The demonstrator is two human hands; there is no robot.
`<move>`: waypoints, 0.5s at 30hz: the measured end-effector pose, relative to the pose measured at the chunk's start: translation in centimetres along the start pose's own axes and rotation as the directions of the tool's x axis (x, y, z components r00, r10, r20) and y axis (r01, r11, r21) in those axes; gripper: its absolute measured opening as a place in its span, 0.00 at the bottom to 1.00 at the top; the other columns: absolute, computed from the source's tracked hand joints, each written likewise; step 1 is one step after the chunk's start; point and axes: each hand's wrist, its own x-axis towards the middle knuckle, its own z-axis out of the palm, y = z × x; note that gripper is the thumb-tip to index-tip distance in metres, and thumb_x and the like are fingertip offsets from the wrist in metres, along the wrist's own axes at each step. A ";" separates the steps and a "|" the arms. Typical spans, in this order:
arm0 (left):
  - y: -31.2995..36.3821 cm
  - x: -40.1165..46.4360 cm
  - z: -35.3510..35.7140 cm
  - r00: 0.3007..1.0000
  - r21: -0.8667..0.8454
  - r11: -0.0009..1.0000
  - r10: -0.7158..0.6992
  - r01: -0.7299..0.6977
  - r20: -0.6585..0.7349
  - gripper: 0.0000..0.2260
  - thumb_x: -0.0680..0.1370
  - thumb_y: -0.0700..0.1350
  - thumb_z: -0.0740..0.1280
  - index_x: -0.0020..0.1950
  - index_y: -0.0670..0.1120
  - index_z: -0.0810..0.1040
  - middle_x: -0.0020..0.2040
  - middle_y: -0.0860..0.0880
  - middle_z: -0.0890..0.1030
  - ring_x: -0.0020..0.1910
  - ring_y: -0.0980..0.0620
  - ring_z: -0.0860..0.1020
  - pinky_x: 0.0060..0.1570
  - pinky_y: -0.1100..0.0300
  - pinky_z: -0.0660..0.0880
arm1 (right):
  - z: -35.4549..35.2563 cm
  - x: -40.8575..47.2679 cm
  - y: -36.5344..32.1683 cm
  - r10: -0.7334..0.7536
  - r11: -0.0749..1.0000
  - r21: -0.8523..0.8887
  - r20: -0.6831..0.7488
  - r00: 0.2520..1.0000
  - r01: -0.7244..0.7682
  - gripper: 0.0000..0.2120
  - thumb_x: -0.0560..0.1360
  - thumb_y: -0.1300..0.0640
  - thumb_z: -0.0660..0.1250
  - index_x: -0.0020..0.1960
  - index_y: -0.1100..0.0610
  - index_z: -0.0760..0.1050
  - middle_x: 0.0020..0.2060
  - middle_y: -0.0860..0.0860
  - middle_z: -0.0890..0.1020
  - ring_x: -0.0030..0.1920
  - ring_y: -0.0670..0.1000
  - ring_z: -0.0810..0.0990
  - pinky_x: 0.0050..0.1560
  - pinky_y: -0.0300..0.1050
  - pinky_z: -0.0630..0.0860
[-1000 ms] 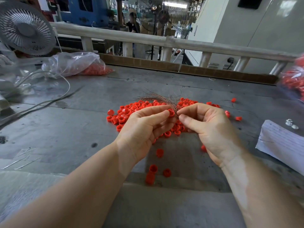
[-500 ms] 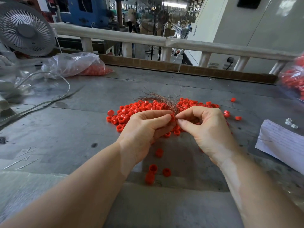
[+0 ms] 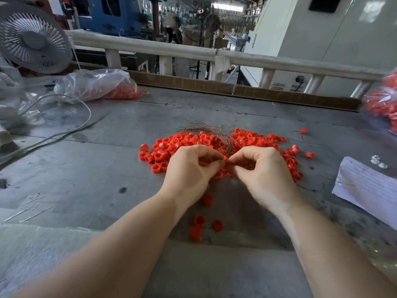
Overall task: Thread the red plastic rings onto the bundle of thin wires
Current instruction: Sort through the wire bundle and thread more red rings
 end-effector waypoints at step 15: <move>-0.6 0.1 0.3 0.988 0.306 0.942 0.150 -0.137 -0.021 0.06 0.74 0.45 0.70 0.49 0.51 0.83 0.42 0.59 0.77 0.37 0.66 0.71 0.41 0.82 0.63 | 0.0 -0.2 0.2 -0.017 0.969 -0.246 0.003 1.000 0.017 0.05 0.71 0.62 0.71 0.44 0.54 0.84 0.37 0.42 0.76 0.44 0.44 0.74 0.48 0.35 0.68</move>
